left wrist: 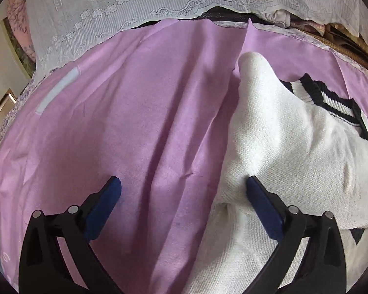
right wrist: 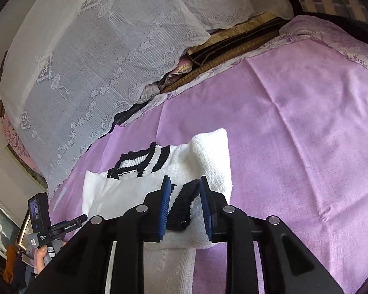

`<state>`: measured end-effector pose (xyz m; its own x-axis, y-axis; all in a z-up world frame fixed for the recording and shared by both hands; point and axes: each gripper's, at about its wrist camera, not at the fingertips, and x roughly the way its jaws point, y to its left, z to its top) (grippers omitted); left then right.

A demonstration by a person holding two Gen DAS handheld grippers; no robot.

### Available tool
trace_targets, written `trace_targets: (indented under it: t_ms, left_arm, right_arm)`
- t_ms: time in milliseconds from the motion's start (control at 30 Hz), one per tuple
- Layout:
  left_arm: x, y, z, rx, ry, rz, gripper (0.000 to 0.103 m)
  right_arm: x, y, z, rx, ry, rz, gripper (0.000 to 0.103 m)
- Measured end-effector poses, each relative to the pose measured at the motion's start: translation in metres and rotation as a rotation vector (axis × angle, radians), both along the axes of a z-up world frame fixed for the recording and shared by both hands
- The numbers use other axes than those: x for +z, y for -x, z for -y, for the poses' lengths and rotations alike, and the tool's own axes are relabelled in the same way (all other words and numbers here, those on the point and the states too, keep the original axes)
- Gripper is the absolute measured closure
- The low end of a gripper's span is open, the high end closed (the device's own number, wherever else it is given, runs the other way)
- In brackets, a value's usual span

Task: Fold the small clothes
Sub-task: 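Lower the sleeve onto the folded sweater and hold it with the right tool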

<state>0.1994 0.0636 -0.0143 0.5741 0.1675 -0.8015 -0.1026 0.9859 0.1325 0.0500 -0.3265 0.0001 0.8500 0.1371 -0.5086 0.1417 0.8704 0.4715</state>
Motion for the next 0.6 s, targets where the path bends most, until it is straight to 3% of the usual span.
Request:
trace_targets:
  t_ms: [67,167,267,333,500,600]
  left_arm:
    - [0.0,0.005,0.0,-0.002,-0.003,0.021,0.004]
    - [0.015,0.023,0.0,-0.012,0.022,0.1,0.006]
    - [0.04,0.032,-0.001,-0.055,0.101,0.181,0.006]
    - [0.045,0.021,0.009,-0.09,0.114,0.167,0.006]
    - [0.04,-0.007,0.034,-0.136,0.073,0.153,0.006]
    - [0.032,-0.029,0.042,-0.089,-0.04,0.148,0.006]
  right_arm:
    - [-0.004,-0.008,-0.011,0.043,0.006,-0.017,0.082]
    - [-0.02,-0.025,-0.026,0.09,0.068,-0.13,0.085]
    - [-0.028,-0.029,-0.018,0.077,0.048,-0.151,0.099]
    - [-0.028,-0.028,-0.015,0.075,0.036,-0.144,0.101]
    - [-0.011,-0.025,-0.03,0.102,0.112,-0.076,0.096]
    - [-0.001,-0.038,-0.037,0.139,0.137,-0.071,0.096]
